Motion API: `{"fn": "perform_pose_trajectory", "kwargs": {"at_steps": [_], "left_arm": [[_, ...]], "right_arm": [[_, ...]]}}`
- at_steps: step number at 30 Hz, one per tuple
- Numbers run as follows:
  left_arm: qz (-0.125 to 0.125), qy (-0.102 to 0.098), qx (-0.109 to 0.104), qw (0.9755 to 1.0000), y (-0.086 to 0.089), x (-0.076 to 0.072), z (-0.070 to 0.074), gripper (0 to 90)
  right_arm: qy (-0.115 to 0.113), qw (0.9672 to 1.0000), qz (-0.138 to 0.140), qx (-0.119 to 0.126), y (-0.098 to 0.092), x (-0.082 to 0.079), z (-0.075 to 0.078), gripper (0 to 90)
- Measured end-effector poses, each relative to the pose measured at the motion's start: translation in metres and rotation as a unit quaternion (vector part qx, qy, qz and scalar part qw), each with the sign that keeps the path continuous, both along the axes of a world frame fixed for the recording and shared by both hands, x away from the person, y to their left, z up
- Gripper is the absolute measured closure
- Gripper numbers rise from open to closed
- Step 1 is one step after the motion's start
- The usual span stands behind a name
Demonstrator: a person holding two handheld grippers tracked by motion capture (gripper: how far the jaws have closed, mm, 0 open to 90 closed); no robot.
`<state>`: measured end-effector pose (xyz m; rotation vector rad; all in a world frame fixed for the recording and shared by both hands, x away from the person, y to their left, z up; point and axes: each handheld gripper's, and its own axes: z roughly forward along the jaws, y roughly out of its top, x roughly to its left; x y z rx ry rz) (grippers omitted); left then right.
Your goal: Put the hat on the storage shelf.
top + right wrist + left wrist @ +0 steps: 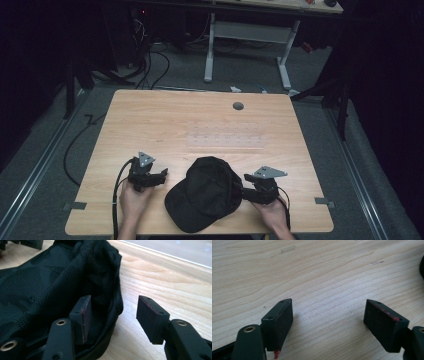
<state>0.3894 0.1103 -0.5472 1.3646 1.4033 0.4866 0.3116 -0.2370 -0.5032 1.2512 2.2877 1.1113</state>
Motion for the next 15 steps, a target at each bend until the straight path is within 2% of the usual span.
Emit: {"fn": "perform_pose_trajectory", "kwargs": {"at_steps": [13,15], "left_arm": [[0.001,0.000,0.000,1.0000,0.000,0.000,0.000,23.8],[0.000,0.000,0.001,1.0000,0.000,0.000,0.000,23.9]], "right_arm": [[0.021,0.9996,0.008,-0.018,0.009,0.004,-0.012,47.1],[0.024,0.9992,0.007,-0.031,0.011,0.005,-0.014,47.9]]}}
